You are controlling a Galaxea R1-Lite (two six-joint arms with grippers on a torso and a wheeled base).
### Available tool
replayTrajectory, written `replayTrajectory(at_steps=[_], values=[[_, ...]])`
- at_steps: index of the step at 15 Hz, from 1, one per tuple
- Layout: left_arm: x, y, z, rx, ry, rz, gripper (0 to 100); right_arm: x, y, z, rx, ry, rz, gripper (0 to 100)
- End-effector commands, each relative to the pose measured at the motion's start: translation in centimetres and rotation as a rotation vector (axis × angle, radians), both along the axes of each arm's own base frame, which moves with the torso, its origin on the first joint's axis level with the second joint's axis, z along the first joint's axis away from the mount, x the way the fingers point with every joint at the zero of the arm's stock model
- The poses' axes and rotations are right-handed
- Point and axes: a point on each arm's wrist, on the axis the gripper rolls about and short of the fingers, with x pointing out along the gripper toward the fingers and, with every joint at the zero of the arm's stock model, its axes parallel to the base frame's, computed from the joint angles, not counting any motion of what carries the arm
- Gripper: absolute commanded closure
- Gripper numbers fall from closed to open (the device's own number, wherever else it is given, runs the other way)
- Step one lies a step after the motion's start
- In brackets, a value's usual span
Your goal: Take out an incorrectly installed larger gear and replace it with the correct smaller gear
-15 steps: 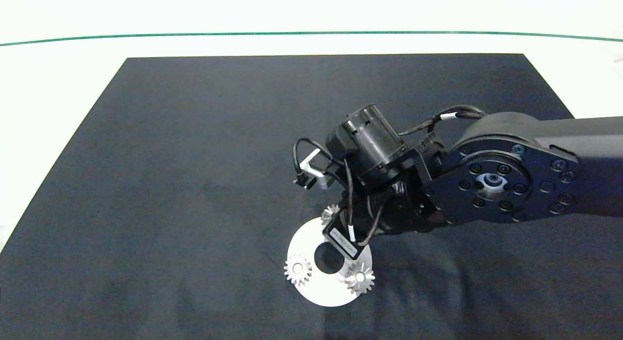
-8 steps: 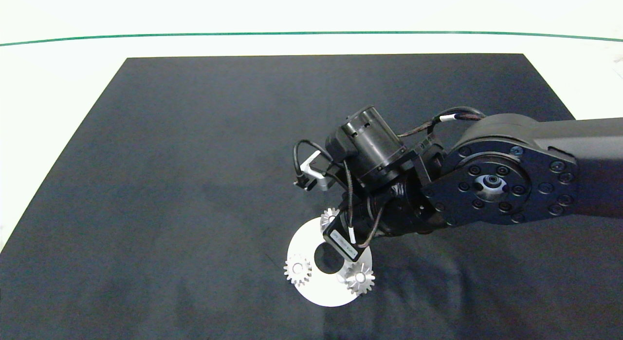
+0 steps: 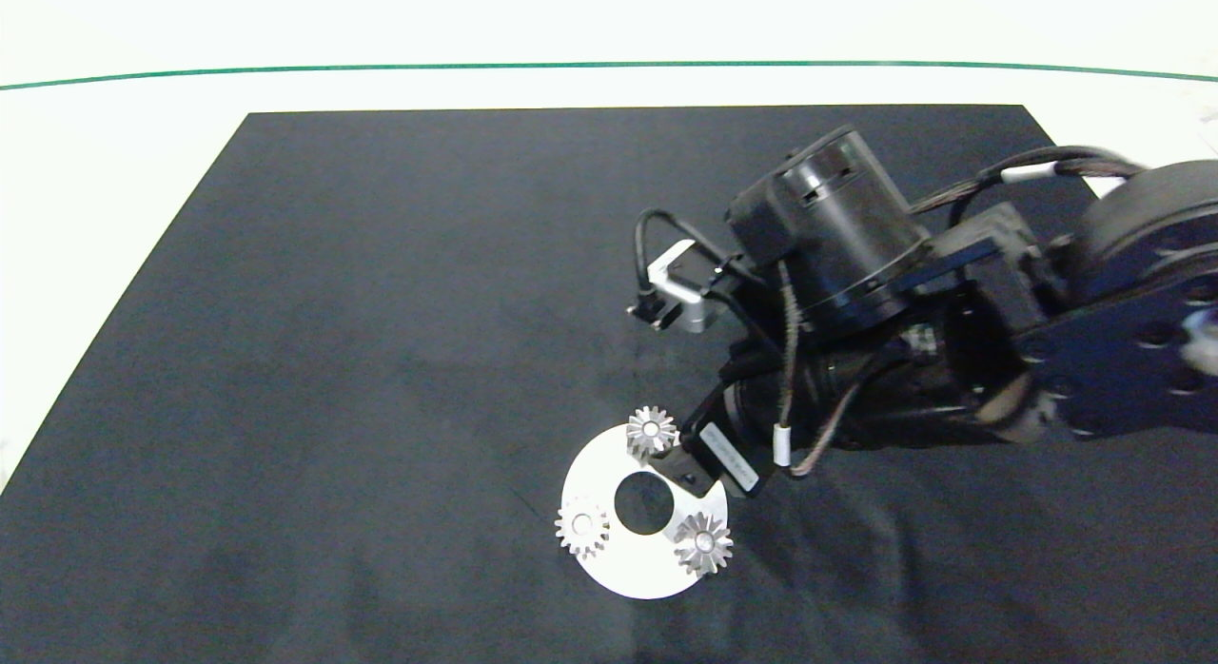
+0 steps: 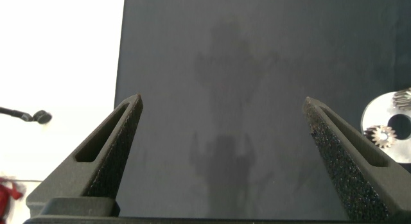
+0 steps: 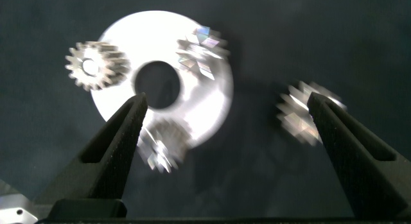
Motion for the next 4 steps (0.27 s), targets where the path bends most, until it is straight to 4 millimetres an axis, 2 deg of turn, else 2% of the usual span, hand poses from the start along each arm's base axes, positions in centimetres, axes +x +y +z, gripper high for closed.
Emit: replayTrajectory(at_steps=[1, 4], values=[[-1.7, -0.1, -0.2, -0.003, -0.041, 0.004, 0, -6.8, -9.0, 5.1, 0.126, -0.167, -0.147, 0], [-6.2, -0.2, -1.2, -0.046, -0.210, -0.061, 0, -11.8, -16.2, 6.0, 0.170, -0.325, -0.341, 0]])
